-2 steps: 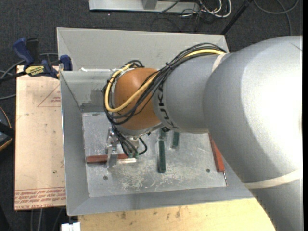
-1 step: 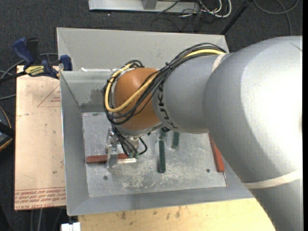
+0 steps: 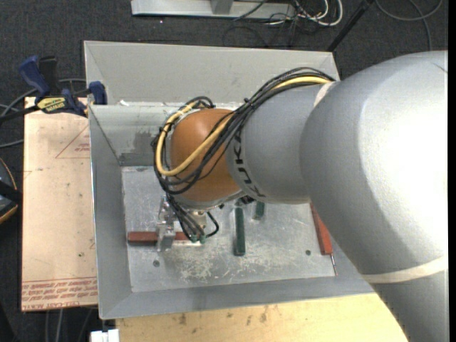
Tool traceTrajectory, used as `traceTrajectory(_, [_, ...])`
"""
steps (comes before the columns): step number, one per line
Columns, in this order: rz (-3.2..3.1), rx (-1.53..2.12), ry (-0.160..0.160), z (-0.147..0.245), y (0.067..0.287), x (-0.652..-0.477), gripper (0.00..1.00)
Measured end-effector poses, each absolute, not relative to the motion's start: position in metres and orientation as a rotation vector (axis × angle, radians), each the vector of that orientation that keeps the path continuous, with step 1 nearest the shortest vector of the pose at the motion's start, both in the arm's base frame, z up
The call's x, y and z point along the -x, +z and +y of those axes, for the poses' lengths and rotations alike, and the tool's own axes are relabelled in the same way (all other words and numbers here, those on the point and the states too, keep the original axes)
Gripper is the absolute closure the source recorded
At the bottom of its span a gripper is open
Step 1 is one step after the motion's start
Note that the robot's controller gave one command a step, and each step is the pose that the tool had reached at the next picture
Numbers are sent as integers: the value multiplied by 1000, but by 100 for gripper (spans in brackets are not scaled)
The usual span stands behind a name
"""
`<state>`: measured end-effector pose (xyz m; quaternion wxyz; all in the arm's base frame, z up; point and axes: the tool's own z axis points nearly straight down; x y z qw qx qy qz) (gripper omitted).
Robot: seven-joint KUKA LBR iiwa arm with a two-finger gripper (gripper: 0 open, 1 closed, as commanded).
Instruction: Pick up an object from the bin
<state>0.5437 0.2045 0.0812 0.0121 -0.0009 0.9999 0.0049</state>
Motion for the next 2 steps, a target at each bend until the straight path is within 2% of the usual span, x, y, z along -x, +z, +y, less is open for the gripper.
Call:
traceTrajectory(1, [3129, -44, 3, 137, 252, -595, 100])
traceTrajectory(2, [3139, -40, 2, 138, 248, -592, 100])
